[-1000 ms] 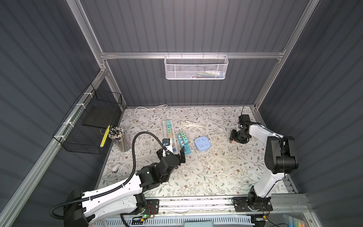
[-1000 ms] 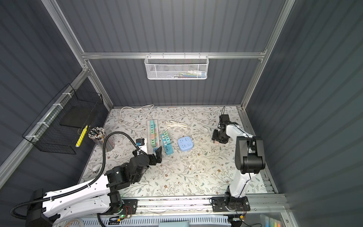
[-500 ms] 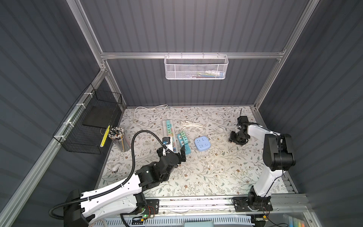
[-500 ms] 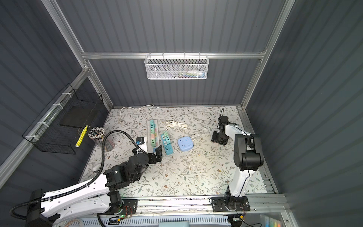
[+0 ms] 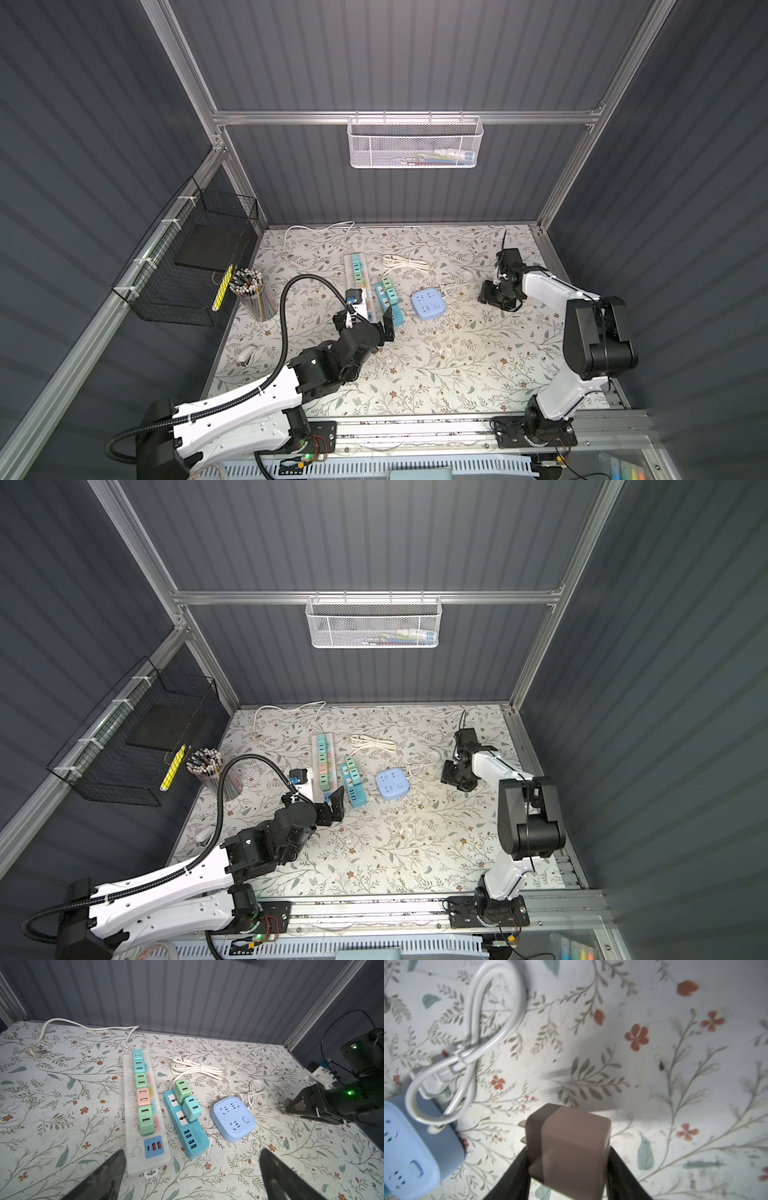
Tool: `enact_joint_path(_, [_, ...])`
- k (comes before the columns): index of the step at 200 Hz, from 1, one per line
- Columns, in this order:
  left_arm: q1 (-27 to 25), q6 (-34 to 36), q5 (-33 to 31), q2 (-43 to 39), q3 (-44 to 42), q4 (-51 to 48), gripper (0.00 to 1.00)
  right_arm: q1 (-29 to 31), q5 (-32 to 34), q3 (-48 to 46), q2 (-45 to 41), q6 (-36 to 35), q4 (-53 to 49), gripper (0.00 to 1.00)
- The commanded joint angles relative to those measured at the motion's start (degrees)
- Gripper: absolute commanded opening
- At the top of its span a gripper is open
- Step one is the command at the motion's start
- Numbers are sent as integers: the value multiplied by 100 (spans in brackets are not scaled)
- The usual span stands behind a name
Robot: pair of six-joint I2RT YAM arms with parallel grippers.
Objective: Insert the plug
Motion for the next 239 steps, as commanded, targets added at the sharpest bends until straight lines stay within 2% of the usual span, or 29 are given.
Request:
enact_joint_path(1, [53,73,-21,33,54,-45,100,545,3,-371,-458,239,129,48])
enact_joint_path(20, [84,109,-29,93,87,-144,100,1246,-21,-836,-885,550,374,48])
enact_joint_path(34, [119,105,56,138,177,-257,100,1798,201,-1174,-1222,817,494,48])
enact_joint_path(51, [143,192,218,215,247,-249,100,2276,-103,-1615,-1503,1233,986,48])
enact_joint_path(86, [263,411,688,695,519,-405,100,3257,-82,-1887,-1369,1635,1487,49])
enact_joint_path(126, [321,441,1031,1345,935,-756,100,3475,-92,-1838,-842,1553,1744,51])
enact_joint_path(146, [348,526,1315,1555,1018,-815,100,3497,-62,-1876,-837,1537,1732,59])
enact_joint_path(163, [365,539,1300,1705,1134,-956,100,3492,83,-1954,-907,1571,1703,70])
enact_joint_path(195, [381,791,1486,1850,1298,-1005,100,3491,293,-1999,-1347,1467,1384,74])
enact_joint_path(218, [377,1384,2007,2161,1609,-1277,100,3428,671,-2060,-1947,1307,999,76])
enact_joint_path(239, [382,1924,1958,2536,2077,-1806,100,3302,1257,-2227,-2459,1236,751,80])
